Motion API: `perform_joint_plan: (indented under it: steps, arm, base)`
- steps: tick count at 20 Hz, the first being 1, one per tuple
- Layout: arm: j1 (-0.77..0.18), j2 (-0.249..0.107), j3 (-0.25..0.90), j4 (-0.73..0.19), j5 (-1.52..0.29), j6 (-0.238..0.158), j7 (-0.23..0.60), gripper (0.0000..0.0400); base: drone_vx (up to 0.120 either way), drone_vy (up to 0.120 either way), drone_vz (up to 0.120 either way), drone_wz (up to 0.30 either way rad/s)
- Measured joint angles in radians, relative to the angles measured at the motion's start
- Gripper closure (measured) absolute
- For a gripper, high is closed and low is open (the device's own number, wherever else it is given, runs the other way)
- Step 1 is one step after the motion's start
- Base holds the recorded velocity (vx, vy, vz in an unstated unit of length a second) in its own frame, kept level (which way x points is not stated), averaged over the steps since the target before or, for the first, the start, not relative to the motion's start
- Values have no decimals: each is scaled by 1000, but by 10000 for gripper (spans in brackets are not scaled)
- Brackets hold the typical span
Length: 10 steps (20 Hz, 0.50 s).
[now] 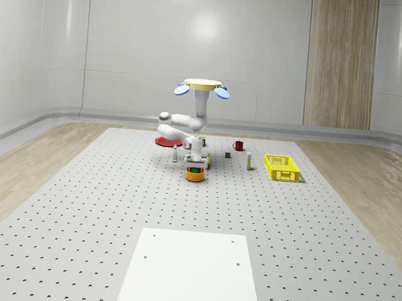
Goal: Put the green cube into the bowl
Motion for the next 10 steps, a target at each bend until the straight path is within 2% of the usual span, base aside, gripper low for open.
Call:
perform_joint_plan:
  steps: [10]
  arm:
    - [16, 4, 68, -20, 62, -31, 3, 2]
  base:
    - [0, 0, 0, 0]
